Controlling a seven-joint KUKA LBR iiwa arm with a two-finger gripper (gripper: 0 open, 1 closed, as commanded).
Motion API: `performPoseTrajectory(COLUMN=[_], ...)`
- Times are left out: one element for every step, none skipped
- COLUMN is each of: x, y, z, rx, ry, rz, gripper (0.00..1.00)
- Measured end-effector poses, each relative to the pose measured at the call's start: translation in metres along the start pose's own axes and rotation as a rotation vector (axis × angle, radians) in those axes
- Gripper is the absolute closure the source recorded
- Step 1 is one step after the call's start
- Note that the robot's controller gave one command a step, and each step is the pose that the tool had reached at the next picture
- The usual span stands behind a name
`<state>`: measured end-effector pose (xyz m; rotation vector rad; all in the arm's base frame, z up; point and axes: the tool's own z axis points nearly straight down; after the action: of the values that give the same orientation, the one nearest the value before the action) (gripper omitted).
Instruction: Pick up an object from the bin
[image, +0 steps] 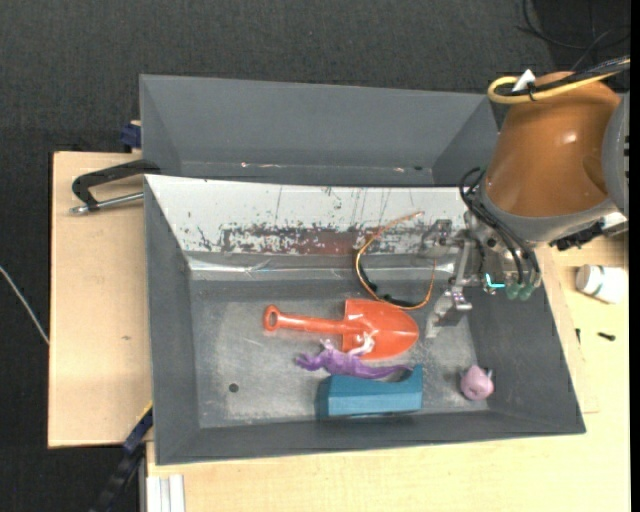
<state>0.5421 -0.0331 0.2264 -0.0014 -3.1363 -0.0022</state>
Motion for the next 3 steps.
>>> performPoseTrajectory(x=[-0.002,-0.002,0.002], y=[0.000,0.000,0.002], z=[-0.004,-0.004,0.023], rx=[0.001,0.001,0.001], ry=[-0.008,-0.008,-0.010], rz=[-0.001,-0.001,-0.002], gripper=[1.00,1.00,1.00])
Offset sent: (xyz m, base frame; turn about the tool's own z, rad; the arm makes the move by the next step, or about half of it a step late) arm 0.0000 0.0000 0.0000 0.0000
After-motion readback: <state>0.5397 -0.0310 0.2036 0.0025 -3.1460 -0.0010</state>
